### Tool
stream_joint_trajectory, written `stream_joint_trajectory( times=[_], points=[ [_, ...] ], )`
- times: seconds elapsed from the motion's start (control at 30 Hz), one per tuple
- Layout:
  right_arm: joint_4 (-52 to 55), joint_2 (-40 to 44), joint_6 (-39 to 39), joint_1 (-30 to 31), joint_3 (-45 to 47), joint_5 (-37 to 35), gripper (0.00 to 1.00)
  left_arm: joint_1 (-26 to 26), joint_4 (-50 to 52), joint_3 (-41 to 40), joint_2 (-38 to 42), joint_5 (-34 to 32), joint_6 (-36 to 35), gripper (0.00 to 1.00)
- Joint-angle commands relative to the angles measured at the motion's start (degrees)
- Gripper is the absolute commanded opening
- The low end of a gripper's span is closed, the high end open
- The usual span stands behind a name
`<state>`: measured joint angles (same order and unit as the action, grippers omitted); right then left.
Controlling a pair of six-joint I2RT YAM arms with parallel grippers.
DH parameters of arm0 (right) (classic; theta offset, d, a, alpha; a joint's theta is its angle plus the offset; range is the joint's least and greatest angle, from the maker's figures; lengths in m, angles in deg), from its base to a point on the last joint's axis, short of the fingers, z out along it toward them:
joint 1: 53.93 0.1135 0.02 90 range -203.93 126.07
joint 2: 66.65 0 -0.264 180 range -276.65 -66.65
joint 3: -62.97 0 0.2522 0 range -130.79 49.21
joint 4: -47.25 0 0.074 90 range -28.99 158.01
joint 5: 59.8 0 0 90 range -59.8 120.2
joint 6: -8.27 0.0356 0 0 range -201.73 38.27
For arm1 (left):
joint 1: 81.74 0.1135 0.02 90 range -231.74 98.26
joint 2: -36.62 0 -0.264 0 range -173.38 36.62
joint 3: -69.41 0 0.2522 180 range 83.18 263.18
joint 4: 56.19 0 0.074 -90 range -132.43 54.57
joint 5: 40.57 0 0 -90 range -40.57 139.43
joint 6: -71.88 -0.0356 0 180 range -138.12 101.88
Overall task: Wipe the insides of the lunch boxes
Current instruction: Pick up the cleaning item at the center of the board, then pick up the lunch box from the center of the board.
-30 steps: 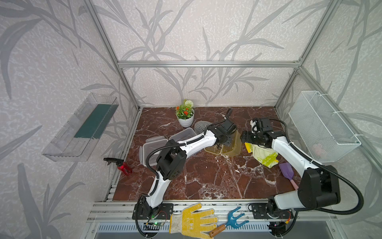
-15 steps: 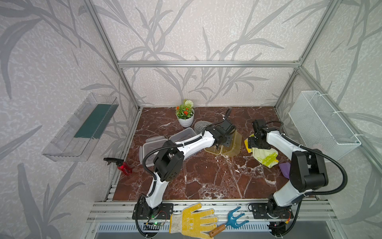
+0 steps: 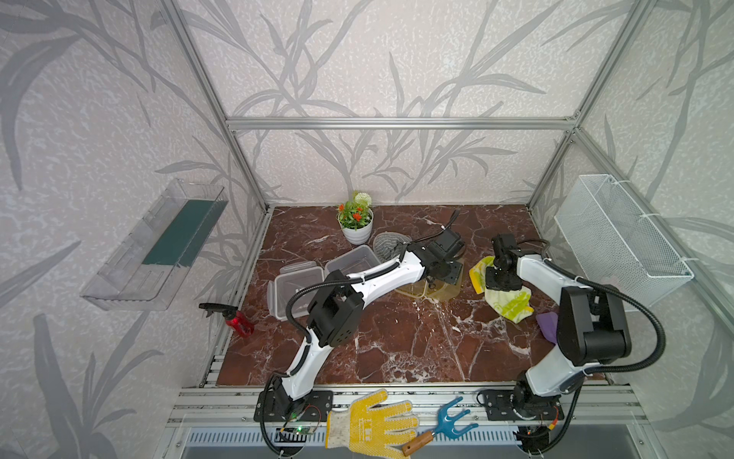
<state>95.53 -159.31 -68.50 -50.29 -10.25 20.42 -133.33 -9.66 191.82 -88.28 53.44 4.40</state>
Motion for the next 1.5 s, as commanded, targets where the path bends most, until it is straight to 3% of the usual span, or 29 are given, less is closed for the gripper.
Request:
stream_joint_trajectory(
  times=[0.0,0.23,0.37,0.6,0.77,0.9,1.07,1.27,1.47],
  points=[
    [-1.7,7.6,-0.1,-0.1,0.1,2.4,0.0,-0.3,2.8,2.0,-1.6,0.0,-0.2,0.56],
    [-1.8,16.4,1.1,-3.6,0.7,4.7,0.0,-0.5,1.9,-0.5,2.2,-2.0,-0.6,0.54],
    [-1.3,19.3,1.4,-5.3,0.7,6.0,0.0,-0.7,6.0,3.3,-0.5,-0.7,-1.9,0.49],
    [-1.3,20.8,0.7,-5.8,-0.1,6.1,0.0,-1.9,8.9,2.7,-2.1,-3.1,-5.0,0.19],
    [-0.4,20.9,-0.3,-5.8,-3.0,10.2,0.0,-3.6,10.6,0.5,-1.4,-7.6,-10.3,0.09],
    [0.5,22.7,-0.5,-5.0,-6.6,18.8,0.0,-5.6,10.1,-3.4,-0.6,-11.3,-16.0,0.07],
    [3.8,25.6,-0.4,-1.4,-11.8,22.4,0.0,-8.2,5.1,-12.2,1.5,-16.0,-21.8,0.05],
    [3.4,27.5,3.5,-1.4,-11.9,31.1,0.0,-9.6,-6.3,-23.4,7.3,-13.2,-25.5,0.04],
    [6.6,28.7,2.5,-1.1,-11.1,33.9,0.0,-10.0,-10.6,-28.8,12.8,-10.8,-29.8,0.03]
  ],
)
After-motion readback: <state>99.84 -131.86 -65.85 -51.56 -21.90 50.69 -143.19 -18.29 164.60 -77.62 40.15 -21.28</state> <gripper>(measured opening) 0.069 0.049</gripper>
